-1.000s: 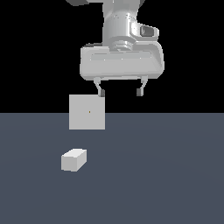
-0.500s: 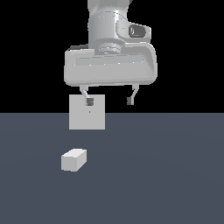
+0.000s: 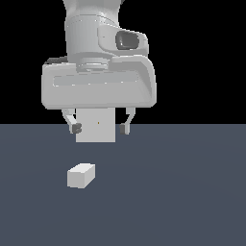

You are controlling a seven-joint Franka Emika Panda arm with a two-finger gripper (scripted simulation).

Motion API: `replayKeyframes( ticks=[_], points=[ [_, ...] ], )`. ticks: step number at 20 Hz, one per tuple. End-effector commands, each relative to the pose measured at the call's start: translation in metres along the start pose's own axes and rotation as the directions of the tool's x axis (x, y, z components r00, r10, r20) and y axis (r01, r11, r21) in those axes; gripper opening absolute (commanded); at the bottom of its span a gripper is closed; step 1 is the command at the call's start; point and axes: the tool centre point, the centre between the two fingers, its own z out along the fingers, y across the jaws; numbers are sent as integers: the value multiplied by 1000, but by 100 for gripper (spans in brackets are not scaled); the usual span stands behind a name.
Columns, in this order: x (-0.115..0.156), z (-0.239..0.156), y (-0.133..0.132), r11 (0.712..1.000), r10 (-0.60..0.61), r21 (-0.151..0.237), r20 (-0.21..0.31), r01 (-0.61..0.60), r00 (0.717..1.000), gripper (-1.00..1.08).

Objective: Plug the charger into the wall socket.

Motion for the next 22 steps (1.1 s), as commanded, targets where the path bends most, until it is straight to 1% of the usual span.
replayKeyframes(
  ticks=[1,6,11,22],
  points=[
    [-8,6,-7,1000,10,0,-19,-10,1000,100],
    [-18,17,-16,1000,24,-2,-46,-24,999,100],
    [-23,23,-22,999,31,-5,-61,-32,998,100],
    [-24,27,-23,999,32,-6,-63,-33,997,100]
  ],
)
